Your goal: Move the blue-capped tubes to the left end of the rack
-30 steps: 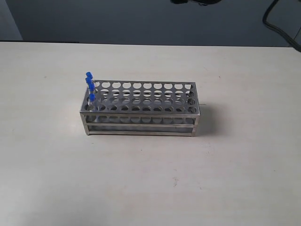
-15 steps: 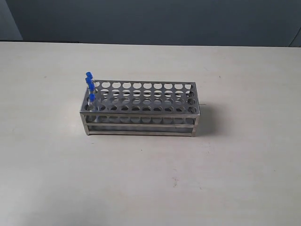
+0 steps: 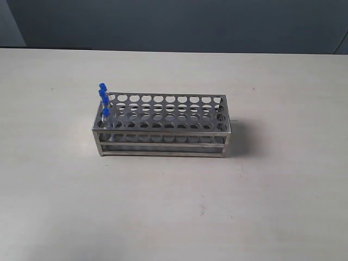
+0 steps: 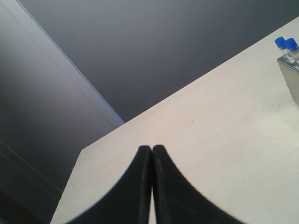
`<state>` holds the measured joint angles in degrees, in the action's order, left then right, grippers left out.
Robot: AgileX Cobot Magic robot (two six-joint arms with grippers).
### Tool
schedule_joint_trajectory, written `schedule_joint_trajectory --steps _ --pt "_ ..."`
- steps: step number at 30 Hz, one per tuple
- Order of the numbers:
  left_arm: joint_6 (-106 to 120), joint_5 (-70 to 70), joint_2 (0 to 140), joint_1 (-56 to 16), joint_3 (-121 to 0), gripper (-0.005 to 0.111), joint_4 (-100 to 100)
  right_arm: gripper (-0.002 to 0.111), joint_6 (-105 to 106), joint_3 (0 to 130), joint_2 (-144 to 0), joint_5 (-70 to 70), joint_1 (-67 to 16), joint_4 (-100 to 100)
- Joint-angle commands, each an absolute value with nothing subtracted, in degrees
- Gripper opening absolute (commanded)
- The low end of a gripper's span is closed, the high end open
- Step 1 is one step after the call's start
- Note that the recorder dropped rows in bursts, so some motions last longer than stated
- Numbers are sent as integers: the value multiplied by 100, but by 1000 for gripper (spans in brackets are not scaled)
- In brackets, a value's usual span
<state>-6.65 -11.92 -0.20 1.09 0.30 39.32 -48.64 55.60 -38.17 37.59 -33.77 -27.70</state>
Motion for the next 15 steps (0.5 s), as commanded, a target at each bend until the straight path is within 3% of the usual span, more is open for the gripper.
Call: schedule_joint_trajectory --steps 1,10,15 --pt "-693 -1172 0 108 0 1 3927 43 -4798 4127 -3058 1710 -2003 -2691" --pt "-693 -1172 0 108 0 1 3927 43 -4903 675 -1268 -1686 640 -2531" --pt "-693 -1172 0 108 0 1 3927 43 -5022 0 -342 -1762 1129 -2609"
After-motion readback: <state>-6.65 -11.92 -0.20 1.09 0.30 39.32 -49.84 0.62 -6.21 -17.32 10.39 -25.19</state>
